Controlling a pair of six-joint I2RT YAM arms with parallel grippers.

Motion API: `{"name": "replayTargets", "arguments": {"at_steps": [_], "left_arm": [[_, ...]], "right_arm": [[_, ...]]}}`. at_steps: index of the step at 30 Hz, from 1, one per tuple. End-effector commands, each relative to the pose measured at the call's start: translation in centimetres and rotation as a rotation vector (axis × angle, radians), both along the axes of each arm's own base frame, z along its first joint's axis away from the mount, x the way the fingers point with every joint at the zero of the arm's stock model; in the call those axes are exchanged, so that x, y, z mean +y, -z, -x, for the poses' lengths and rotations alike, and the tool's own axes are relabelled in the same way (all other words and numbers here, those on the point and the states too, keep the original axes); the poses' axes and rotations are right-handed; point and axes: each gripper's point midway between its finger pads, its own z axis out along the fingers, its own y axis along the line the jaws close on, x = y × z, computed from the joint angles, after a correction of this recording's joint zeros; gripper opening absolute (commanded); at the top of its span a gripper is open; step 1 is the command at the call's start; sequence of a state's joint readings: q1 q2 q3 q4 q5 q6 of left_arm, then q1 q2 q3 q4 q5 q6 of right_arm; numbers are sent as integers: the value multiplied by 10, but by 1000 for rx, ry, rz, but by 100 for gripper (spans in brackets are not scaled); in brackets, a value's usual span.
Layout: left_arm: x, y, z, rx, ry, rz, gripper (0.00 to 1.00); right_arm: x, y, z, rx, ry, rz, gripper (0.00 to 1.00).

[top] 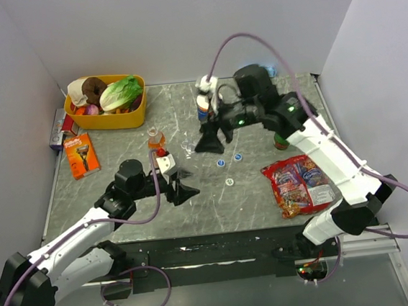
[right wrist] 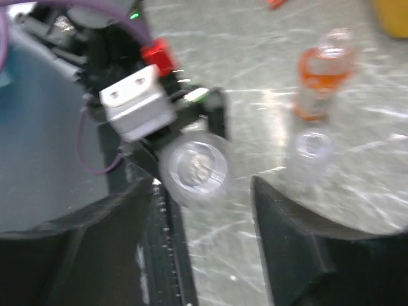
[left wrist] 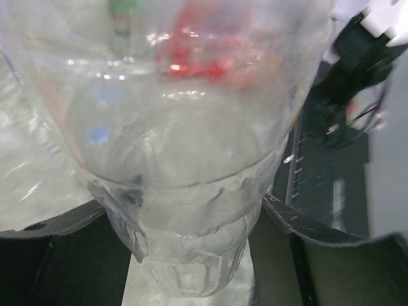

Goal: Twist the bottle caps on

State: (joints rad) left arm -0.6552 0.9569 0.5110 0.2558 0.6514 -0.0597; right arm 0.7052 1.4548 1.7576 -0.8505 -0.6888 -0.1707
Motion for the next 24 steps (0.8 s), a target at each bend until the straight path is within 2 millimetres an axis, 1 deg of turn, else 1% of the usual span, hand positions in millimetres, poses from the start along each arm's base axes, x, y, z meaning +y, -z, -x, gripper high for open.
{"name": "replayTargets", "arguments": {"at_steps": [1, 2, 3, 4, 5, 6, 7, 8, 9, 10, 11, 12, 14, 15, 17, 18, 20, 21, 23, 24], "left_arm": [[17, 2, -3, -151, 5, -103, 46], [21, 7, 0, -170, 18, -132, 43], [25, 9, 1, -242, 34, -160, 40], [31, 19, 6, -234, 48, -201, 25], [35, 25, 9, -248, 53, -220, 14], [38, 22, 11, -285, 52, -223, 5], [42, 24, 10, -284, 33, -233, 1], [45, 28, 12, -278, 25, -238, 1], [46, 26, 13, -276, 13, -230, 1], [48, 25, 12, -270, -6, -227, 1], [49, 25, 11, -256, -24, -224, 1], [49, 24, 10, -225, -48, -210, 1], [46, 20, 4, -204, -80, -183, 1], [44, 19, 3, -184, -82, -176, 1], [43, 19, 0, -179, -85, -182, 1], [44, 19, -2, -185, -90, -189, 1], [45, 19, -4, -196, -102, -202, 1], [46, 21, -4, -194, -101, -211, 1], [47, 23, -5, -185, -103, -221, 1], [48, 26, -5, -181, -102, -228, 1]], "right_arm": [[-47, -76, -19, -257, 113, -81, 80], [-52, -81, -21, -278, 124, -81, 81], [-58, -85, -24, -329, 122, -72, 83], [-63, -78, -25, -342, 117, -47, 83], [-70, -68, -32, -354, 121, -15, 82], [-73, -41, -34, -374, 66, 39, 78], [-76, -21, -37, -372, 41, 75, 75], [-85, 0, -43, -369, 33, 123, 72], [-90, 39, -51, -366, -20, 208, 71], [-94, 57, -55, -350, -44, 246, 71], [-103, 78, -53, -290, -72, 291, 71], [-105, 107, -62, -256, -133, 337, 71], [-113, 139, -74, -233, -154, 420, 70], [-115, 162, -84, -219, -162, 453, 70], [-122, 184, -95, -260, -200, 516, 70], [-121, 200, -104, -268, -210, 535, 70], [-126, 216, -113, -303, -245, 583, 69], [-127, 228, -117, -301, -262, 601, 68], [-132, 240, -124, -330, -285, 638, 68], [-134, 250, -125, -323, -295, 651, 68]]}}
